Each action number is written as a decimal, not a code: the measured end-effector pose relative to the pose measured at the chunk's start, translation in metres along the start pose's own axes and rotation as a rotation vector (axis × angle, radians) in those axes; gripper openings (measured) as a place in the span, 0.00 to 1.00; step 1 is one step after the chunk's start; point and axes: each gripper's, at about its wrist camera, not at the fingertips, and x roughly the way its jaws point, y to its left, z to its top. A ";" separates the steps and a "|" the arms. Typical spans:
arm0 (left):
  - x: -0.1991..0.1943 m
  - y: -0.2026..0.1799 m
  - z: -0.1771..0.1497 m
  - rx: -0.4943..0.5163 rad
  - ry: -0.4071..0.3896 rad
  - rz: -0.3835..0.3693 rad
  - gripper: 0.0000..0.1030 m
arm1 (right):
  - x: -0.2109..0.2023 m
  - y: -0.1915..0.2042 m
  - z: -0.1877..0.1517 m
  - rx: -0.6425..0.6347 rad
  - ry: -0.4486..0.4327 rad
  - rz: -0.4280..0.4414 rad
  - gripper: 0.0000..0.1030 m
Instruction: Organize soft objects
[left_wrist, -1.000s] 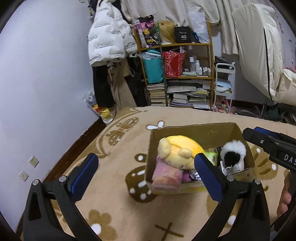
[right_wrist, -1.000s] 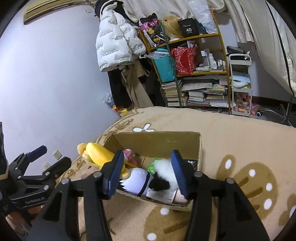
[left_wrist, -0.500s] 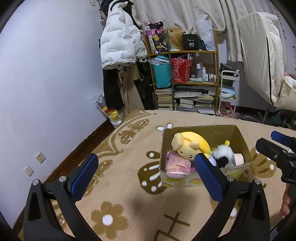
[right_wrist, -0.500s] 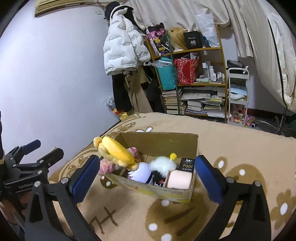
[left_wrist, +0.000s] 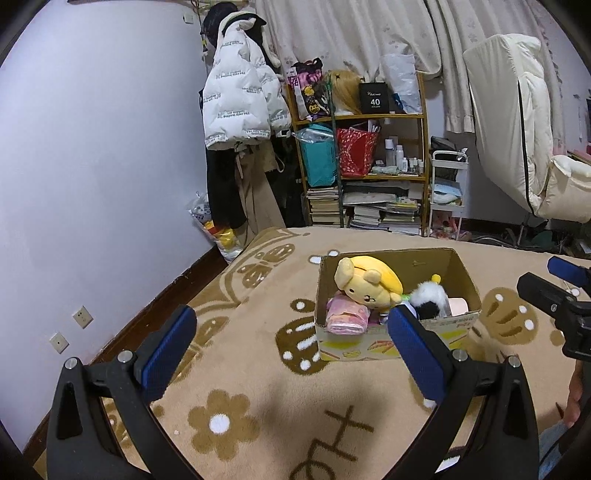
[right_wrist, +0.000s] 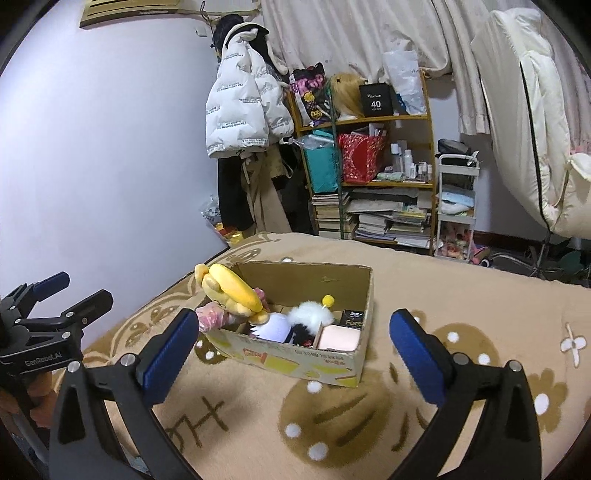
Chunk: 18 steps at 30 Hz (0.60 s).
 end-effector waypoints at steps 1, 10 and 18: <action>-0.002 0.000 -0.001 0.000 -0.003 -0.004 0.99 | -0.002 0.000 -0.001 -0.001 -0.004 -0.005 1.00; -0.010 -0.001 -0.012 0.010 -0.025 -0.016 0.99 | -0.014 0.000 -0.006 -0.004 -0.020 -0.053 1.00; -0.006 -0.003 -0.016 0.016 -0.023 -0.013 0.99 | -0.013 -0.002 -0.009 0.002 -0.022 -0.064 1.00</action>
